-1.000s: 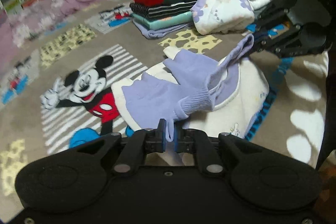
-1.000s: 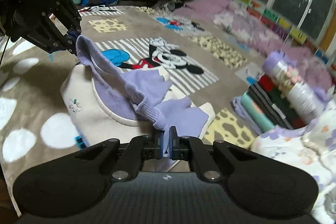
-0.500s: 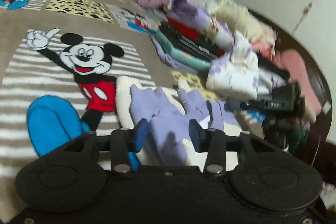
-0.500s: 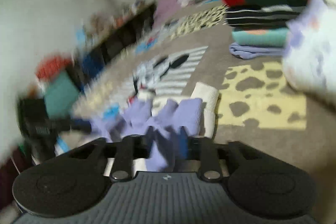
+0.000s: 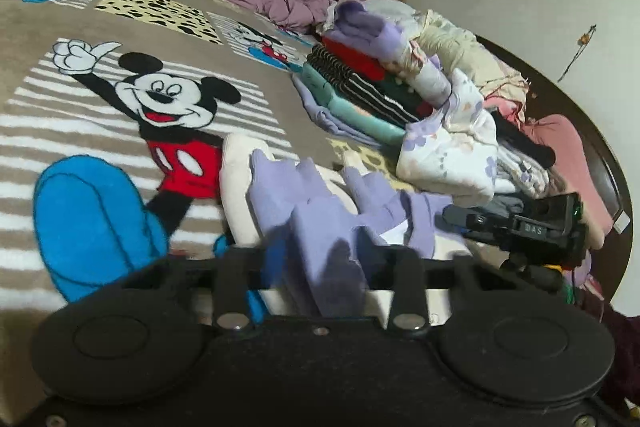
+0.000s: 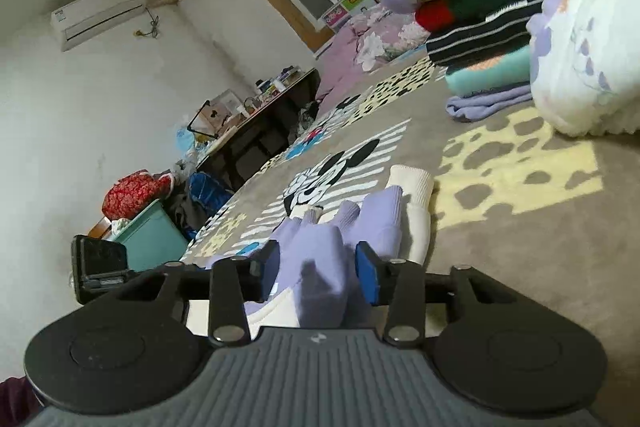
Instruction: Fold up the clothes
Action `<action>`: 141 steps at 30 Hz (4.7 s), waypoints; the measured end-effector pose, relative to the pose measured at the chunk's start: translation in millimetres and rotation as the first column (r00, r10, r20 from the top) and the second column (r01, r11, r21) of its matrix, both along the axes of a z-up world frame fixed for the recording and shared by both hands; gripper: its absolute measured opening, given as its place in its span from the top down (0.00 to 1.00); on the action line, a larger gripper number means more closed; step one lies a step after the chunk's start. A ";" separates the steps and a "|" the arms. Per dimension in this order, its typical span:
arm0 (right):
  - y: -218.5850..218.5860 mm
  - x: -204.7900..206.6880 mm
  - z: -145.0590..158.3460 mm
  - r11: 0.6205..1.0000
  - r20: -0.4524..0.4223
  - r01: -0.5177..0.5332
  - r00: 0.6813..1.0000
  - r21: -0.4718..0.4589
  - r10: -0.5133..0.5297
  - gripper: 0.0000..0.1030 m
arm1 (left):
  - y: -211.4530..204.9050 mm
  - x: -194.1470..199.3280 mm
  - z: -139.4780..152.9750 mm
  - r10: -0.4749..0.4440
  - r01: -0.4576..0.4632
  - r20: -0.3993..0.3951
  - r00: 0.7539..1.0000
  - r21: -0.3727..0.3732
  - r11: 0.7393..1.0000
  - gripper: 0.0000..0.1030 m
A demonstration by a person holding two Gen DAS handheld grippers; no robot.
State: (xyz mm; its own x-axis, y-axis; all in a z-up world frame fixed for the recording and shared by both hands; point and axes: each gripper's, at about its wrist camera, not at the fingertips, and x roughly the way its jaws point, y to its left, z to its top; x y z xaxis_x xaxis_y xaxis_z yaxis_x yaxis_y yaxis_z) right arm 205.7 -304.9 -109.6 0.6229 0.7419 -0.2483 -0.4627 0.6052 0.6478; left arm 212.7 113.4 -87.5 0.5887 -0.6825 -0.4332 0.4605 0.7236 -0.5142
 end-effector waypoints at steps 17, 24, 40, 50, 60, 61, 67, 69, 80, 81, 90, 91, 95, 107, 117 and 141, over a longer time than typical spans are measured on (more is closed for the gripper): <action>-6.9 44.9 32.3 0.995 0.076 0.064 0.995 0.079 -0.070 0.94 | 15.0 49.8 24.7 0.053 -0.031 0.144 0.988 -0.148 0.988 0.96; -10.3 72.1 2.6 0.983 -0.020 0.120 0.993 0.141 -0.118 0.94 | 14.7 81.5 10.0 0.046 -0.030 0.117 0.992 -0.134 0.991 0.96; 5.8 81.3 -5.8 0.970 -0.088 0.243 0.966 -0.019 -0.244 0.75 | 9.0 68.8 7.7 0.196 -0.201 0.113 0.974 0.030 0.979 0.56; 81.4 -19.6 36.6 0.911 0.312 0.131 0.950 -0.392 -0.003 0.73 | -48.5 -15.4 28.8 0.009 -0.076 0.275 0.961 0.235 0.969 0.56; 97.7 -7.6 2.4 0.881 0.193 0.097 0.981 -0.463 -0.007 0.73 | -69.0 2.2 -16.4 -0.029 -0.053 0.210 0.977 0.375 0.925 0.56; 98.0 -5.4 0.9 0.881 0.182 0.094 0.983 -0.464 -0.009 0.73 | -68.8 3.5 -17.9 -0.029 -0.053 0.209 0.978 0.375 0.926 0.56; 101.9 -12.0 -0.7 0.867 0.165 0.095 0.986 -0.490 -0.015 0.73 | -70.8 -6.3 -15.9 -0.009 -0.083 0.228 0.974 0.389 0.917 0.55; 96.6 -20.6 6.5 0.872 0.176 0.118 0.984 -0.475 -0.037 0.72 | -63.9 -19.4 -4.7 0.044 -0.136 0.259 0.965 0.351 0.926 0.53; 23.7 -16.7 -6.6 0.940 -0.164 0.305 0.930 -0.156 -0.329 0.44 | -12.5 -27.9 -18.1 0.306 -0.307 -0.138 0.942 0.013 0.952 0.43; 21.6 -11.7 -11.7 0.946 -0.204 0.296 0.925 -0.134 -0.319 0.43 | -10.0 -25.9 -21.6 0.311 -0.317 -0.165 0.936 -0.011 0.948 0.43; 26.2 24.0 -23.7 0.976 -0.266 0.207 0.939 -0.064 -0.216 0.37 | -19.9 13.8 -28.9 0.281 -0.316 -0.245 0.928 -0.117 0.942 0.44; 27.4 29.0 -24.9 0.979 -0.270 0.196 0.941 -0.057 -0.204 0.37 | -22.4 17.8 -29.3 0.274 -0.312 -0.249 0.929 -0.126 0.942 0.44; 29.4 37.3 -30.2 0.983 -0.277 0.181 0.944 -0.031 -0.182 0.55 | -27.2 25.2 -33.1 0.249 -0.297 -0.264 0.932 -0.161 0.941 0.59; 34.1 26.9 -7.7 0.968 -0.296 0.193 0.945 0.160 -0.140 0.80 | 11.0 1.4 -15.4 0.250 -0.358 -0.302 0.920 -0.390 0.848 0.82; 128.1 49.0 68.0 0.973 -0.191 -0.005 0.980 0.229 0.050 0.80 | 127.2 -85.6 44.8 0.436 -0.483 -0.221 0.872 -0.533 0.695 0.82; 556.1 53.7 92.5 0.736 -0.190 -0.624 0.715 0.263 0.673 0.80 | 359.8 -294.5 27.6 0.871 -0.716 -0.283 0.401 -0.691 0.104 0.83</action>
State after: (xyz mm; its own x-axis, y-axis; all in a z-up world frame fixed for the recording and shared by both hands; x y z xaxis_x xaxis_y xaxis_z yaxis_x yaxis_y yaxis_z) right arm 259.5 251.2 -17.2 -0.0961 0.9828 -0.1576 -0.5028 0.0888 0.8598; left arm -81.8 473.3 -59.9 0.9721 0.2341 0.0163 -0.0391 0.2303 -0.9723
